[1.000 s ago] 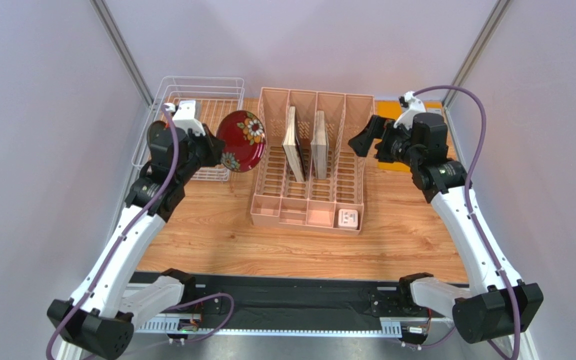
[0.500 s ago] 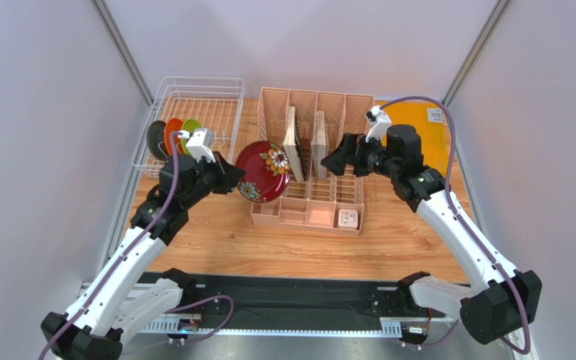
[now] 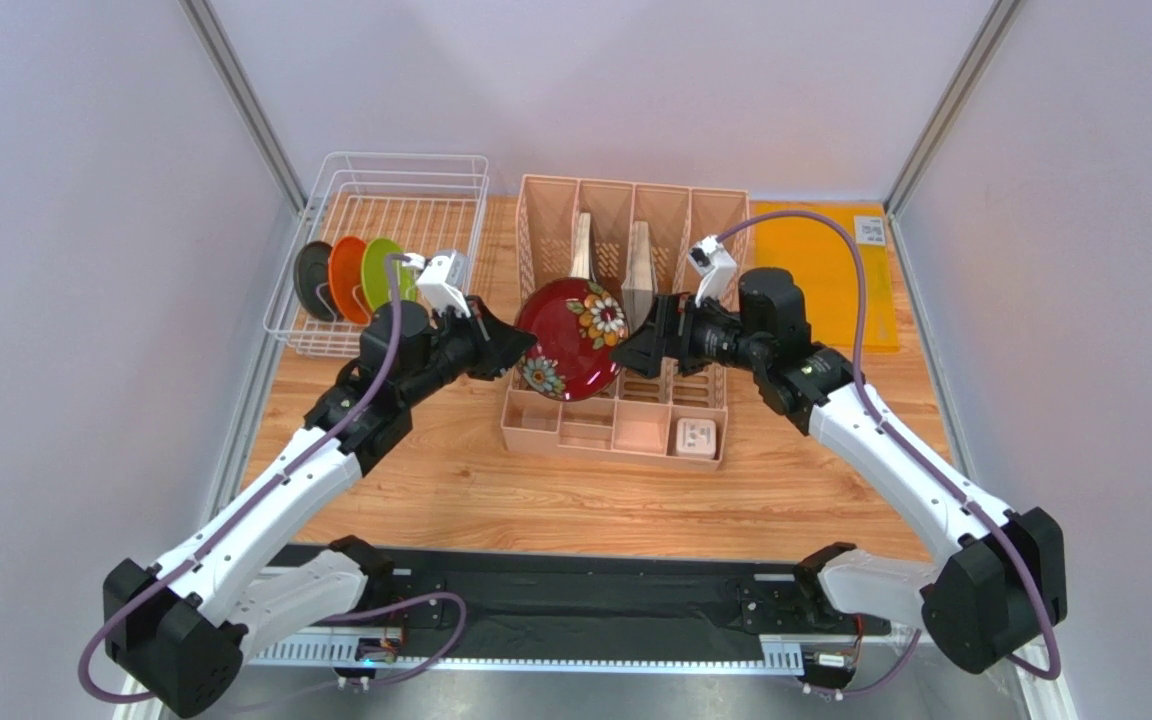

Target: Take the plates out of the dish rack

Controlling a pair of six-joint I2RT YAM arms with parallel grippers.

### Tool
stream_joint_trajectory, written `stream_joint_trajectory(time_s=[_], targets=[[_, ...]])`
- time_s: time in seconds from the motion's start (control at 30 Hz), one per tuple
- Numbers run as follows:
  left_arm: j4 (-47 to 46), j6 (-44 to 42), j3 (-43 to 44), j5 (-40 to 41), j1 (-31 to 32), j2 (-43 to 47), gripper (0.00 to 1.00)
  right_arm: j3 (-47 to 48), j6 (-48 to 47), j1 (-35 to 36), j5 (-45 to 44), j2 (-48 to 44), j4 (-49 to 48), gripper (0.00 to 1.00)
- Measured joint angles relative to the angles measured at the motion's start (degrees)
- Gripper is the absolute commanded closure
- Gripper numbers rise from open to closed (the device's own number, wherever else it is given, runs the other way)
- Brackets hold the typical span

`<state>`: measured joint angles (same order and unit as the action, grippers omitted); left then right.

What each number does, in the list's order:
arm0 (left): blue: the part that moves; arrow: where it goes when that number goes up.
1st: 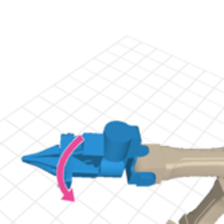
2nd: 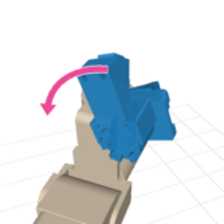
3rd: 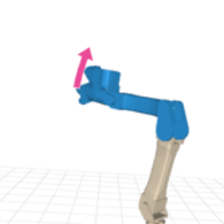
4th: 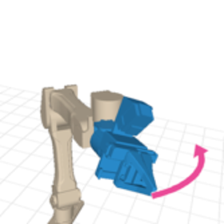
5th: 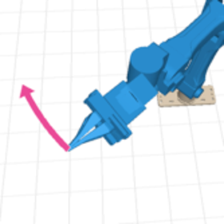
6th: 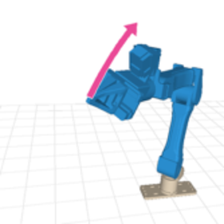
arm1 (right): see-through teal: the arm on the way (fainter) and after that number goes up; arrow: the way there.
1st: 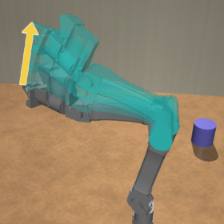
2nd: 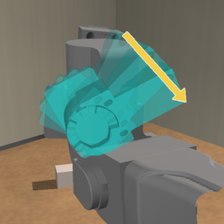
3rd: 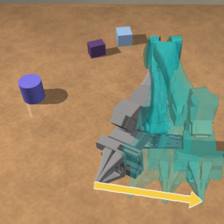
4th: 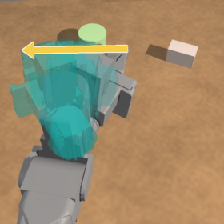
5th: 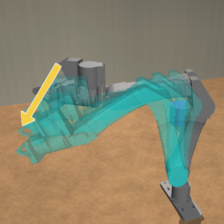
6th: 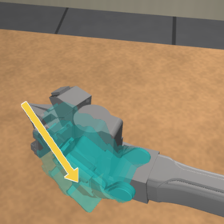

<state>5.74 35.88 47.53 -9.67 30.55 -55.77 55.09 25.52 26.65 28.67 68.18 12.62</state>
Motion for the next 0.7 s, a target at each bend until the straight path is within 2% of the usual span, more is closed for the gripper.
stream_joint_trajectory(time_s=[0.1, 0.27, 0.3, 0.37, 0.43, 0.47, 0.5, 0.63, 0.7], targets=[[-3.23, 1.16, -1.01, -1.05, 0.87, -0.96, 1.00, -1.81, 1.01, 0.09, 1.60, 0.00, -2.75, 0.04], [-6.45, 2.25, -1.14, -2.27, 2.69, -3.15, 1.00, -3.56, 2.32, 0.17, 3.28, 0.09, -7.58, 0.18], [-6.95, 2.51, -1.18, -2.45, 3.13, -3.43, 1.00, -3.76, 2.49, 0.17, 3.58, 0.09, -8.61, 0.28], [-8.41, 3.13, -1.49, -2.95, 3.76, -3.85, 1.00, -4.04, 2.69, 0.17, 4.33, 0.11, -10.56, 0.40], [-9.57, 3.76, -1.79, -3.41, 4.24, -4.11, 1.00, -4.22, 2.95, 0.17, 4.74, 0.11, -12.22, 0.81], [-9.94, 4.07, -1.90, -3.52, 4.31, -4.11, 1.00, -4.48, 2.62, 0.07, 4.13, 0.09, -12.66, 0.96], [-10.64, 4.22, -1.97, -3.78, 4.20, -3.98, 1.00, -4.74, 2.47, -0.46, 3.98, 0.07, -12.66, 1.00], [-11.50, 4.20, -2.80, -2.16, 2.73, -3.48, 0.98, -5.33, 4.66, -1.53, 6.51, -1.22, -13.60, 1.00], [-11.21, 3.87, -2.80, -2.03, 2.84, -2.99, 0.80, -5.62, 4.68, -1.55, 6.38, -1.62, -13.77, 1.00]])
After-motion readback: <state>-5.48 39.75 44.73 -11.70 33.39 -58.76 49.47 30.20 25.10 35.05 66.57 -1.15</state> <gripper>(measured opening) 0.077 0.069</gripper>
